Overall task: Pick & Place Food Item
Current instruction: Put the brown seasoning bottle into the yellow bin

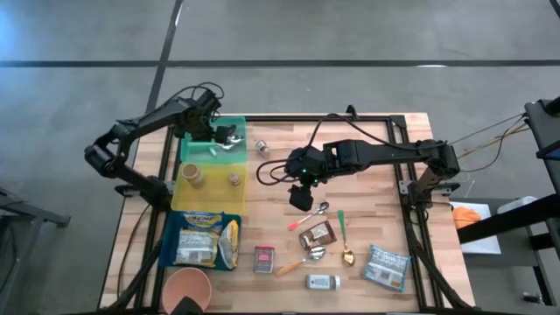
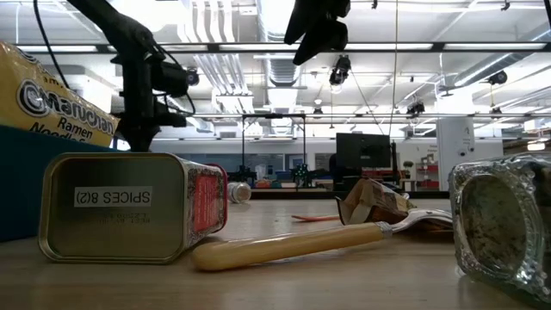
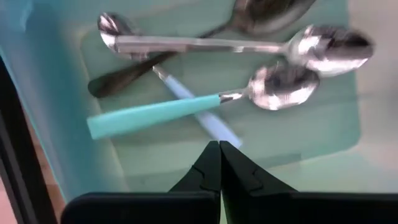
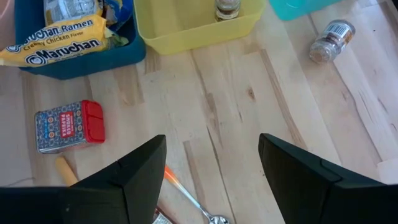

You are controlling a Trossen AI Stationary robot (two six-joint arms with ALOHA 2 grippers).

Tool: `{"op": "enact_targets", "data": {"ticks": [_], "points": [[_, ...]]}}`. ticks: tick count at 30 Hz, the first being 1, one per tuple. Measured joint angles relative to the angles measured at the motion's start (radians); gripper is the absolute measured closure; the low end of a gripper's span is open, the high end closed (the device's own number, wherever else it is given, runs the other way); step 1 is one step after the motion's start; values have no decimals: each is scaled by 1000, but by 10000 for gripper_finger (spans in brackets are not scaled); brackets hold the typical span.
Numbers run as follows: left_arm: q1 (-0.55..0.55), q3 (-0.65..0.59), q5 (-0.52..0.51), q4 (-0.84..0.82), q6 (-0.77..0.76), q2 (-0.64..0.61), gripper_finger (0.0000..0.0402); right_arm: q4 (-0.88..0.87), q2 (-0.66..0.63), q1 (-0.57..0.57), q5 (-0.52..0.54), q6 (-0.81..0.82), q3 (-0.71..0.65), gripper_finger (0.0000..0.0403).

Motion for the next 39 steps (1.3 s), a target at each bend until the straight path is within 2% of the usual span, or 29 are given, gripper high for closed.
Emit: {"op": "enact_targets", "data": {"ticks": [20, 27, 33, 39], "points": [[-22, 6, 57, -30, 25, 0, 393, -31, 0, 0, -2, 79, 0, 147], [-108, 94, 83, -26, 50, -1, 314, -94, 0, 0, 1, 109, 0, 147], [-244, 210, 83, 58, 233, -1, 242, -121, -3, 2, 1, 135, 0, 147], [-325, 235, 75, 187, 433, 4, 191, -131, -34, 13, 4, 158, 0, 147]]}}
